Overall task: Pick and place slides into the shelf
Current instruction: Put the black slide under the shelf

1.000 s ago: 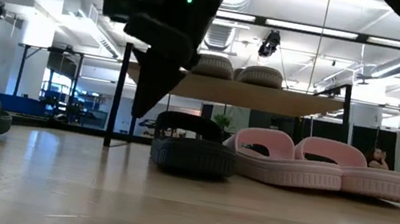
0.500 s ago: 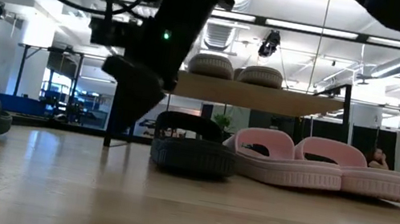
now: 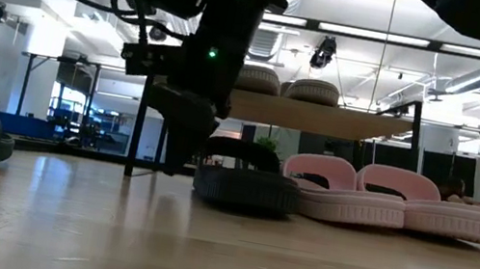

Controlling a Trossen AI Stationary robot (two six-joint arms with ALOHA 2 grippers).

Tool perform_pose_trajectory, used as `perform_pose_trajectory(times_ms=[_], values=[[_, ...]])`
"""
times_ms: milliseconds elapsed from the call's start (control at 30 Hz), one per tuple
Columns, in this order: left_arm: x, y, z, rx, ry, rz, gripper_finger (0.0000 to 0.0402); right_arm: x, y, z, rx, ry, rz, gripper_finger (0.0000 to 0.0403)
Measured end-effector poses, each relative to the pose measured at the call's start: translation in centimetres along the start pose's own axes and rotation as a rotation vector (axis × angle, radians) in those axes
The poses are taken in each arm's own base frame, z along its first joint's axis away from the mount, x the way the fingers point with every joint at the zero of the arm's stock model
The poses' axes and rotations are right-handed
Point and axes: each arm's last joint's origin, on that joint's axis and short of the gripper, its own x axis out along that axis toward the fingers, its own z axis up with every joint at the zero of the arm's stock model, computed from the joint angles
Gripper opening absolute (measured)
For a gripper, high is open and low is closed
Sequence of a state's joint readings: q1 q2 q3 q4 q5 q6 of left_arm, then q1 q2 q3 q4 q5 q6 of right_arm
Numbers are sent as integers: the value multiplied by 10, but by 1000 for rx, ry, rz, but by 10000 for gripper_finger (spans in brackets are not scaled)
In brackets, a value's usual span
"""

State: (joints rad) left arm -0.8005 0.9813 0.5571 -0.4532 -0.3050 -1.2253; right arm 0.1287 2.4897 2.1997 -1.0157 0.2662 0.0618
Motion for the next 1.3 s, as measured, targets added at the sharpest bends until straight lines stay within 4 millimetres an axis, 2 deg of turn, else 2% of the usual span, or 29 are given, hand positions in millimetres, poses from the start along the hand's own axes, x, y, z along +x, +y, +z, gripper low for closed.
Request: perform_pose_trajectory(times_ms=[233,400,567,767,1000,1133,1300], values=[[0,0,0,0,0,0,95,-24,0,15,16,-94,20,13],[0,-1,-1,0,26,-16,95,-48,-1,29,49,-207,181,13],[-3,-4,-6,21,138,-35,95,-52,-2,30,108,-218,183,13],[-14,-21,5,159,58,185,62,-53,-1,30,105,-221,176,13],[-24,-58,21,435,162,471,3,-53,-2,30,95,-222,159,13],[-14,-70,15,494,207,568,4,-54,-2,30,86,-219,158,13],[-3,-83,-11,428,223,588,4,-55,-2,27,60,-194,151,13]])
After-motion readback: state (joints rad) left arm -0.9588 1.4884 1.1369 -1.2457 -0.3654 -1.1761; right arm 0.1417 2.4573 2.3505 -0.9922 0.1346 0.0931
